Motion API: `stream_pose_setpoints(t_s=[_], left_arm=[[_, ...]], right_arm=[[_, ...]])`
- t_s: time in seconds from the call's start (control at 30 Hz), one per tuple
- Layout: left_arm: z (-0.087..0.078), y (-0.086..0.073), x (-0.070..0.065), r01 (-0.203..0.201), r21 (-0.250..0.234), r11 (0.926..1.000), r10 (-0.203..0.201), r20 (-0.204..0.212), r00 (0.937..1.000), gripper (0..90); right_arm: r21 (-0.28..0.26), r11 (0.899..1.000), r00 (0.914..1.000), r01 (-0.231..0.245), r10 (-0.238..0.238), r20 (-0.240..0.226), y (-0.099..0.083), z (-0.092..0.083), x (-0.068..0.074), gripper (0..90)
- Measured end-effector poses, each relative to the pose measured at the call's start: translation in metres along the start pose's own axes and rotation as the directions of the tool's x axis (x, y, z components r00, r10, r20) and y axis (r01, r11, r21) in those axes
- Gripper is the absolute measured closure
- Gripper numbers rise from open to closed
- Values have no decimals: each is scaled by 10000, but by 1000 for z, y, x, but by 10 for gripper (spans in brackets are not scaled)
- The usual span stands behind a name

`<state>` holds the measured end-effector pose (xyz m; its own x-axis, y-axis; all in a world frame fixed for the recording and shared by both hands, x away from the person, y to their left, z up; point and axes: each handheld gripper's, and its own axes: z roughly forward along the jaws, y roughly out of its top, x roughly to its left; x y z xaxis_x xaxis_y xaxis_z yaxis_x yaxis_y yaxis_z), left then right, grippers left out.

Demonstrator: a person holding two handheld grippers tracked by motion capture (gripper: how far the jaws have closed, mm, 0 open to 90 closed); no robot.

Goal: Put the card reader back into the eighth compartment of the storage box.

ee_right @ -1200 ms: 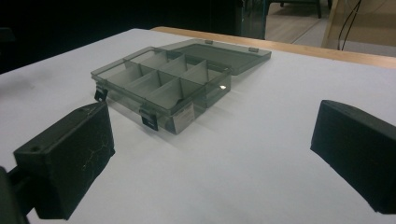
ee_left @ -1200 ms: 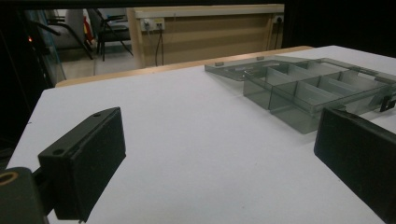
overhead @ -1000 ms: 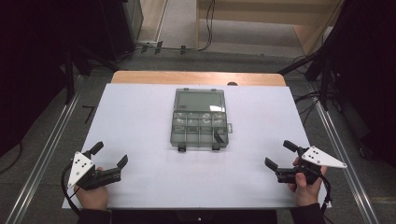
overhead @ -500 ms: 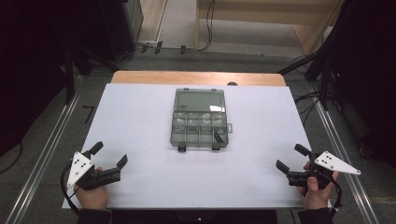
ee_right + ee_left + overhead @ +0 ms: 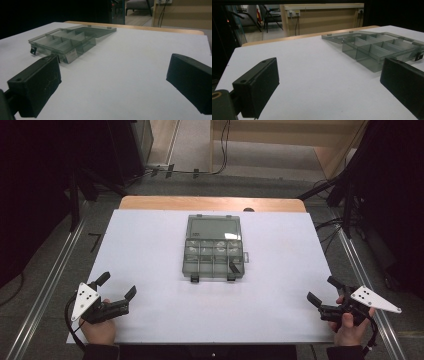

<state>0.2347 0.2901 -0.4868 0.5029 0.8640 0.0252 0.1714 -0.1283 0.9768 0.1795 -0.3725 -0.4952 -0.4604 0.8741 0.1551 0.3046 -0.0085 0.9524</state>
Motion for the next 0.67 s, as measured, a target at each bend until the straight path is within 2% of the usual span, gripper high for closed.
stream_pose_setpoints(t_s=[0.23, 0.67], left_arm=[[0, 0, 0, -4, 4, 10000, 4, 5, 10000, 23], [0, 0, 1, 30, 4, 10000, -30, 28, 10000, 22]], right_arm=[[-95, 9999, 9998, 52, -50, 168, -4, -4, -9, 0], [-122, 9999, 9998, 52, -49, 177, -8, -1, -13, 0]])
